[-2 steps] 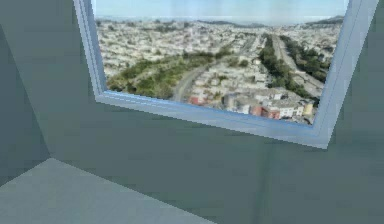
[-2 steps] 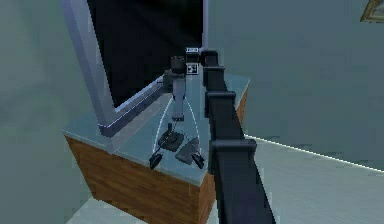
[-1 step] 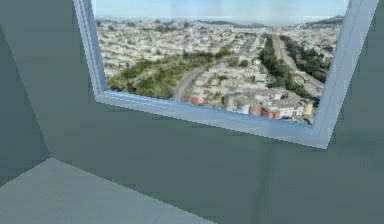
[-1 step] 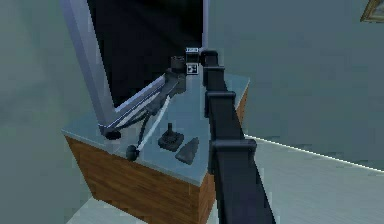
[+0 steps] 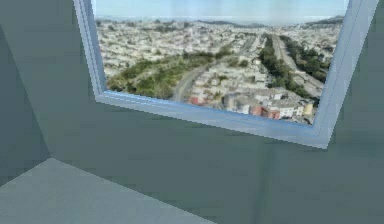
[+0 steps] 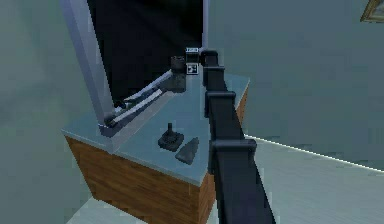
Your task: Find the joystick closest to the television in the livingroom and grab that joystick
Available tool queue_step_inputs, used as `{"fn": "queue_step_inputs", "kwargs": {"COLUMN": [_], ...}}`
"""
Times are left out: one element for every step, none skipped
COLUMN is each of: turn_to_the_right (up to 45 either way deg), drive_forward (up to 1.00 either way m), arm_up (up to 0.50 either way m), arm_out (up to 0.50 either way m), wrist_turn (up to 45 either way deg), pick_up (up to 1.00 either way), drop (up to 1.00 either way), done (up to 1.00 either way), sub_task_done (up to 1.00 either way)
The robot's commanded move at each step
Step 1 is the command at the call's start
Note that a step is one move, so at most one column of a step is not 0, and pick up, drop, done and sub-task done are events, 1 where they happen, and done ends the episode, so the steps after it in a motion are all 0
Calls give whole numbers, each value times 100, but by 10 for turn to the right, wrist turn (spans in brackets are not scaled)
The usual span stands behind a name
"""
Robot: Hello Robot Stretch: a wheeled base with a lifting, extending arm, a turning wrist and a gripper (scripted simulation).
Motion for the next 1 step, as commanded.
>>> {"fn": "queue_step_inputs", "kwargs": {"turn_to_the_right": [0], "drive_forward": [0], "arm_up": [0], "arm_out": [0], "wrist_turn": [450], "pick_up": [0], "drop": [0], "done": [0], "sub_task_done": [0]}}
